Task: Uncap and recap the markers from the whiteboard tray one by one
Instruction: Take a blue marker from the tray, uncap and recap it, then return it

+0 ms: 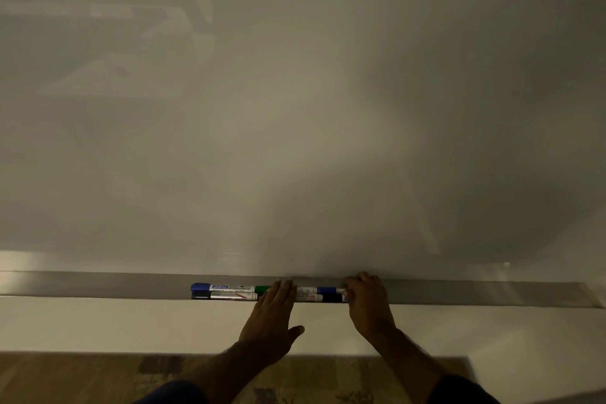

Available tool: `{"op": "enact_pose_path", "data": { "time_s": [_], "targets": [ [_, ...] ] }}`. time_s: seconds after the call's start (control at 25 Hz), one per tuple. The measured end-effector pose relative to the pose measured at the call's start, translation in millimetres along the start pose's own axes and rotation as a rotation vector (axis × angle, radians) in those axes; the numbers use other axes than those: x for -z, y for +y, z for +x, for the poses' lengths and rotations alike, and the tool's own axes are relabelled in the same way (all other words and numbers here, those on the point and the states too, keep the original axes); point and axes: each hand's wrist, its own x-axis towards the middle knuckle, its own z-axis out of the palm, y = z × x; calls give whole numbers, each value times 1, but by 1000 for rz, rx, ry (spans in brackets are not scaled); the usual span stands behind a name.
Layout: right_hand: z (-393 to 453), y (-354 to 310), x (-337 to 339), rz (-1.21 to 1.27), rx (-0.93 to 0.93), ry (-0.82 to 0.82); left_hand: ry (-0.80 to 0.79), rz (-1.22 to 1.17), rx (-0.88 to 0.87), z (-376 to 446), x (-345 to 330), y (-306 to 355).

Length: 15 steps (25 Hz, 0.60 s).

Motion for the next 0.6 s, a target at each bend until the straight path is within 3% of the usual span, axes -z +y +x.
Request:
{"op": "enact_pose_path", "data": {
  "time_s": [0.6],
  "targets": [
    [-8, -4, 3, 2, -43, 37, 0, 83, -1, -9, 7, -8]
  ]
}}
